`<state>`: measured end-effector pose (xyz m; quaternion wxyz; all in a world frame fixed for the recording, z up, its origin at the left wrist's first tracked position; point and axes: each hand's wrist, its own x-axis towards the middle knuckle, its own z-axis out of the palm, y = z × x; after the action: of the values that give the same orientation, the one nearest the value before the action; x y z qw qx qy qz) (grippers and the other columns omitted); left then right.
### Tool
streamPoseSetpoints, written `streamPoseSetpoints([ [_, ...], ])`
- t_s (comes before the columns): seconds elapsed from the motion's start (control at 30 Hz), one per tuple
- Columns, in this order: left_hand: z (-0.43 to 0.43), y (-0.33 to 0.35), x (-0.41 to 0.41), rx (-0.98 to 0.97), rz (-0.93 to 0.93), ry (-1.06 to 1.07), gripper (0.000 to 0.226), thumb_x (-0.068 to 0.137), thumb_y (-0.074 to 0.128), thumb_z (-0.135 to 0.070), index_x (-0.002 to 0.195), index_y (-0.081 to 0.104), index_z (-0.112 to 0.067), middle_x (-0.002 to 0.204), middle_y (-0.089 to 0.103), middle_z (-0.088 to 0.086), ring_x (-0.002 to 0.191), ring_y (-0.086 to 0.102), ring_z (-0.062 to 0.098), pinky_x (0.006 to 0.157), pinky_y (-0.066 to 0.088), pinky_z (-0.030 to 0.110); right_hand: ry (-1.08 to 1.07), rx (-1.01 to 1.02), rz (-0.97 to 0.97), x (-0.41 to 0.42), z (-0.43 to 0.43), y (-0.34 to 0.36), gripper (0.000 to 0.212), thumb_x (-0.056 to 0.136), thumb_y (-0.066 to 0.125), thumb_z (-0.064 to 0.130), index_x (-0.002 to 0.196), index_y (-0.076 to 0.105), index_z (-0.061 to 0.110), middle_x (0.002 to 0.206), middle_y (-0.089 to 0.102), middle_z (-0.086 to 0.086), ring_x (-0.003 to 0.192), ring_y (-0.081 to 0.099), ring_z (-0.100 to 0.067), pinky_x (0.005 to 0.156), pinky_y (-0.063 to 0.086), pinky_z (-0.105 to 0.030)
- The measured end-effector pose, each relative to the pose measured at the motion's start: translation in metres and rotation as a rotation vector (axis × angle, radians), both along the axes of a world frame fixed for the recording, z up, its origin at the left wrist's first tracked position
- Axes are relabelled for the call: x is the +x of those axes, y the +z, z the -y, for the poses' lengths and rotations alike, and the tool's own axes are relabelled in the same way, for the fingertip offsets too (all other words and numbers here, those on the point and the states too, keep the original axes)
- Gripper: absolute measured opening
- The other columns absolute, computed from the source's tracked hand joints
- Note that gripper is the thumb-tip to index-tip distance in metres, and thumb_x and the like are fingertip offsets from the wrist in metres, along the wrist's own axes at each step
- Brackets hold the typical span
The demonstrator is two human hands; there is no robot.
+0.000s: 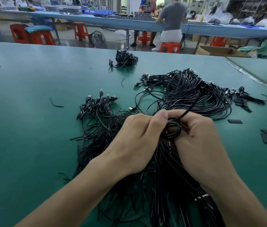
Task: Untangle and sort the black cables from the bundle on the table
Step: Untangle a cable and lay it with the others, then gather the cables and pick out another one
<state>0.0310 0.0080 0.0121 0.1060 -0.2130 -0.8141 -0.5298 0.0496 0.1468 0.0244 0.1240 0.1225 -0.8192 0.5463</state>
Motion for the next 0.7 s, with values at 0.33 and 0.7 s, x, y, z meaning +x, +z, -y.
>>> streamPoseSetpoints([
  [0.33, -0.001, 0.0, -0.002, 0.088, 0.017, 0.031, 0.037, 0.096, 0.038, -0.053, 0.071, 0.044, -0.026, 0.056, 0.043, -0.011, 0.051, 0.037, 0.008, 0.052, 0.032, 0.031, 0.026, -0.316, -0.036, -0.004, -0.006, 0.0, 0.036, 0.082, 0.077, 0.002, 0.11, 0.067, 0.023, 0.081, 0.075, 0.001, 0.07, 0.069, -0.007, 0.067, 0.053, -0.016],
  [0.7, 0.0, -0.007, -0.009, 0.154, -0.127, 0.243, 0.053, 0.103, 0.033, -0.042, 0.056, 0.04, -0.02, 0.044, 0.04, -0.011, 0.04, 0.034, 0.004, 0.043, 0.026, 0.022, 0.006, -0.052, 0.067, 0.003, -0.002, -0.002, 0.018, 0.077, 0.071, 0.046, 0.078, 0.075, 0.029, 0.059, 0.067, 0.002, 0.052, 0.059, -0.018, 0.046, 0.044, -0.026],
])
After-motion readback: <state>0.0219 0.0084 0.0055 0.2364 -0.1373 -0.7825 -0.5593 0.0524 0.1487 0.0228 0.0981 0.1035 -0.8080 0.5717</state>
